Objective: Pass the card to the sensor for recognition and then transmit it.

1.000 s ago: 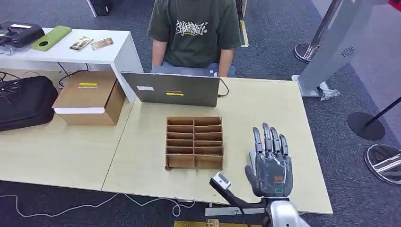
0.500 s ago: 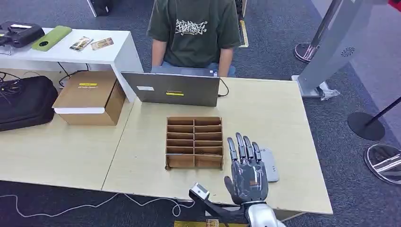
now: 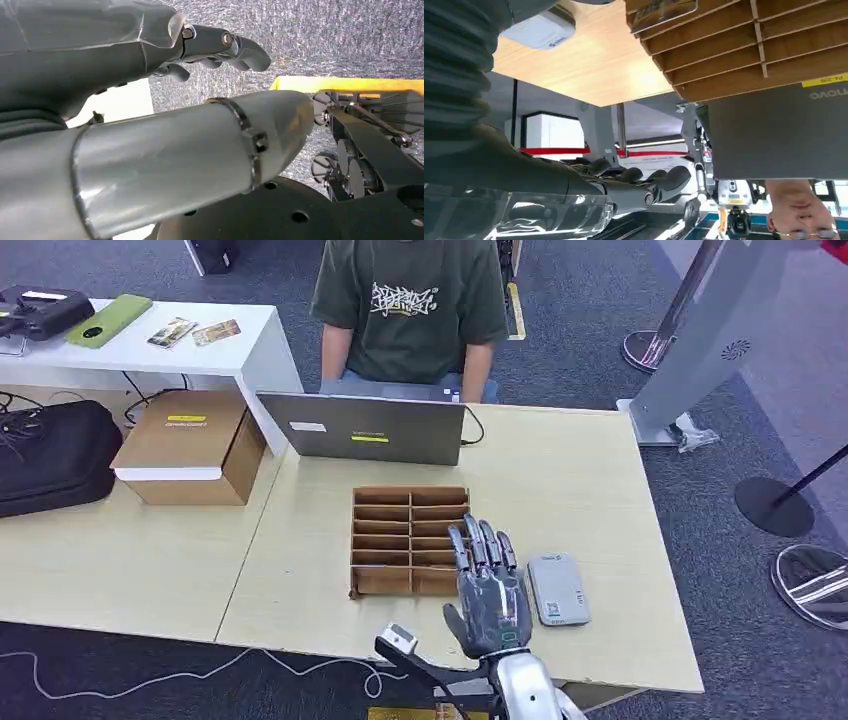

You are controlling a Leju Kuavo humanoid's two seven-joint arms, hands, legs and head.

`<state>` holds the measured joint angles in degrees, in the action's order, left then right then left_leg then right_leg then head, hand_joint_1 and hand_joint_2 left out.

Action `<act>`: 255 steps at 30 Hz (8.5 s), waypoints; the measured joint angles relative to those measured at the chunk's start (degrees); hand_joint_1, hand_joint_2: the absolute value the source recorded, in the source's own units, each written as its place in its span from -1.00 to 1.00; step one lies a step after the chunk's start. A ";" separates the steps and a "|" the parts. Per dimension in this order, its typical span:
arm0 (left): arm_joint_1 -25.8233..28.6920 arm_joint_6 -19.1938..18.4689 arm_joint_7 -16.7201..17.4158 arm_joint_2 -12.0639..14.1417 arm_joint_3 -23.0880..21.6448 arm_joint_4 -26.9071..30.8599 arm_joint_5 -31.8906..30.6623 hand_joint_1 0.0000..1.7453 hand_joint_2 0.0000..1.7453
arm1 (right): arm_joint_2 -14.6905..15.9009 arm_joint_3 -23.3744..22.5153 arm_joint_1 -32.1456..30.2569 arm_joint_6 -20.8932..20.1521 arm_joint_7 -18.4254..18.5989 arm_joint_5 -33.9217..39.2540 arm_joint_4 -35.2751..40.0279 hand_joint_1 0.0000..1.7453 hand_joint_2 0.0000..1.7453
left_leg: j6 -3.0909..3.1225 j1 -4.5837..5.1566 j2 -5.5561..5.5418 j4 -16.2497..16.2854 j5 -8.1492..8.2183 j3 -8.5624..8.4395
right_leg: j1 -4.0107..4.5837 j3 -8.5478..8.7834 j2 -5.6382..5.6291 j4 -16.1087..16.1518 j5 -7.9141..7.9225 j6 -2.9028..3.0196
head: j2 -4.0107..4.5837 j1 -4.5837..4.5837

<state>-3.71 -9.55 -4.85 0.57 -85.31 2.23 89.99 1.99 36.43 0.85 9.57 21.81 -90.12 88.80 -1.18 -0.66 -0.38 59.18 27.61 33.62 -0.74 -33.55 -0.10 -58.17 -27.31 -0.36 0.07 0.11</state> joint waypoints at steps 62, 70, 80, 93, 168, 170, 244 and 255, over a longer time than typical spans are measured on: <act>-0.33 -0.09 1.42 1.88 1.46 0.00 0.00 -1.00 -1.00 | -9.92 -14.53 9.77 4.98 -11.08 0.00 -31.12 -1.00 1.00 | 0.00 0.00 -0.01 0.00 -0.01 0.00 | 0.00 0.00 0.01 0.00 0.01 0.01 | 0.00 0.00; -0.36 0.00 1.42 1.90 1.46 0.00 0.00 -1.00 -1.00 | -9.92 -15.08 9.74 4.37 -10.01 -0.02 -30.62 -1.00 1.00 | 0.00 0.00 0.00 0.00 -0.01 0.00 | 0.00 0.00 0.00 0.00 0.01 0.01 | 0.00 0.00; -0.35 0.04 1.42 1.86 1.46 0.00 0.00 -1.00 -1.00 | -9.90 -15.17 8.93 6.00 -9.92 0.00 -28.87 -1.00 1.00 | 0.00 0.00 0.00 0.00 -0.01 0.00 | 0.00 -0.01 -0.01 0.00 0.01 0.01 | 0.00 0.00; -0.31 -0.20 1.22 1.75 1.46 0.00 0.00 -1.00 -1.00 | -9.86 -15.23 7.42 7.95 -10.01 0.00 -24.65 -1.00 1.00 | 0.00 0.00 0.01 0.00 -0.01 0.00 | 0.00 -0.01 -0.01 0.00 0.01 0.01 | 0.00 0.00; -0.12 -0.28 0.70 2.16 1.40 0.00 0.00 -1.00 -1.00 | -5.31 -13.37 3.96 1.44 -9.03 0.00 -14.51 -1.00 1.00 | 0.00 0.00 0.00 0.00 0.00 0.01 | 0.00 -0.01 0.00 0.00 0.01 0.01 | 0.00 0.00; -0.11 -0.28 0.70 2.14 1.40 0.00 0.00 -1.00 -1.00 | -5.33 -13.40 3.91 1.48 -9.95 0.00 -14.53 -1.00 1.00 | 0.00 0.00 0.00 0.00 0.00 0.01 | 0.00 -0.01 0.00 0.00 0.01 0.01 | 0.00 0.00; 0.18 -0.63 0.46 2.40 1.40 0.00 0.00 -1.00 -1.00 | -4.24 -13.59 6.04 4.96 -14.29 0.00 -19.38 -1.00 1.00 | 0.00 0.00 0.00 0.01 0.00 0.01 | -0.01 -0.01 0.00 0.01 0.01 0.01 | 0.00 0.00; 0.18 -0.66 0.48 2.43 1.38 0.00 0.00 -1.00 -1.00 | -4.39 -13.94 7.66 6.71 -14.86 0.00 -22.75 -1.00 1.00 | 0.00 0.01 0.00 0.01 0.00 0.01 | -0.01 -0.01 0.00 0.01 0.01 0.01 | 0.00 0.00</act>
<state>-3.53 -10.21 -4.37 2.99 -83.93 2.23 89.99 -2.40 22.49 8.51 16.28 6.95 -90.12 66.05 -1.17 -0.66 -0.38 59.19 27.61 33.64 -0.74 -33.56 -0.10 -58.16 -27.30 -0.36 0.07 0.11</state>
